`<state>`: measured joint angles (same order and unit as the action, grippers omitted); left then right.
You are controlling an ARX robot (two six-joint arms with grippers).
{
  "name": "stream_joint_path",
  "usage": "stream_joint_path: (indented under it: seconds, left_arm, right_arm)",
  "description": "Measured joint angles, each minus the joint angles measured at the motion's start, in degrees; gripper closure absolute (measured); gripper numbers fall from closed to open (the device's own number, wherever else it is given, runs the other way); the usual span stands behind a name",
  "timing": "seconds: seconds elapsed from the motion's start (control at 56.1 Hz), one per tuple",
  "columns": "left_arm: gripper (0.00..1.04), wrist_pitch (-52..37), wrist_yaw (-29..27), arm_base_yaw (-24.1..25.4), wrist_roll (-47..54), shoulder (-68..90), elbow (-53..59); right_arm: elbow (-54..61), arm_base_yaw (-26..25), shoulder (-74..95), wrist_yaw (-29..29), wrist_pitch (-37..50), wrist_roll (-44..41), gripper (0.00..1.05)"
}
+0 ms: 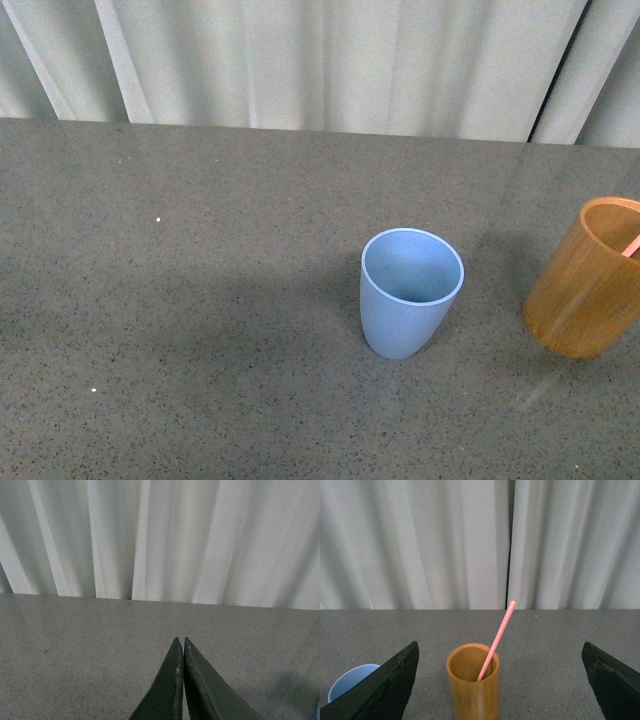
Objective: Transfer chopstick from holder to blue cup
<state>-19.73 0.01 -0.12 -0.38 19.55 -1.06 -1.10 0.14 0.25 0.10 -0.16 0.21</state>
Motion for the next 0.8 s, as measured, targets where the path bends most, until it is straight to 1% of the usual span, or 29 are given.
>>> stream_joint_path:
  seconds: [0.285, 0.517, 0.553, 0.589, 0.642, 0.803]
  left_arm:
    - [1.01, 6.54, 0.0, 0.0, -0.02, -6.6, 0.0]
    - [1.01, 9.6, 0.0, 0.0, 0.0, -9.62, 0.0]
    - [1.01, 11.56, -0.02, 0.0, -0.02, -11.41, 0.0]
    - [1.01, 16.26, 0.02, 0.0, 0.02, -14.56, 0.0]
    - [1.01, 19.32, -0.04, 0.0, 0.04, -18.21, 0.0]
    - [1.01, 19.67, -0.02, 0.0, 0.09, -19.32, 0.0]
  right_arm:
    - [0.0, 0.0, -0.02, 0.0, 0.0, 0.0, 0.1]
    - [0.0, 0.0, 0.0, 0.0, 0.0, 0.0, 0.1]
    - [0.0, 0.0, -0.02, -0.02, 0.0, 0.0, 0.1]
    - [0.0, 0.0, -0.02, 0.0, 0.0, 0.0, 0.1]
    - [0.0, 0.0, 0.0, 0.02, 0.0, 0.0, 0.1]
    - [0.0, 0.0, 0.0, 0.0, 0.0, 0.0, 0.1]
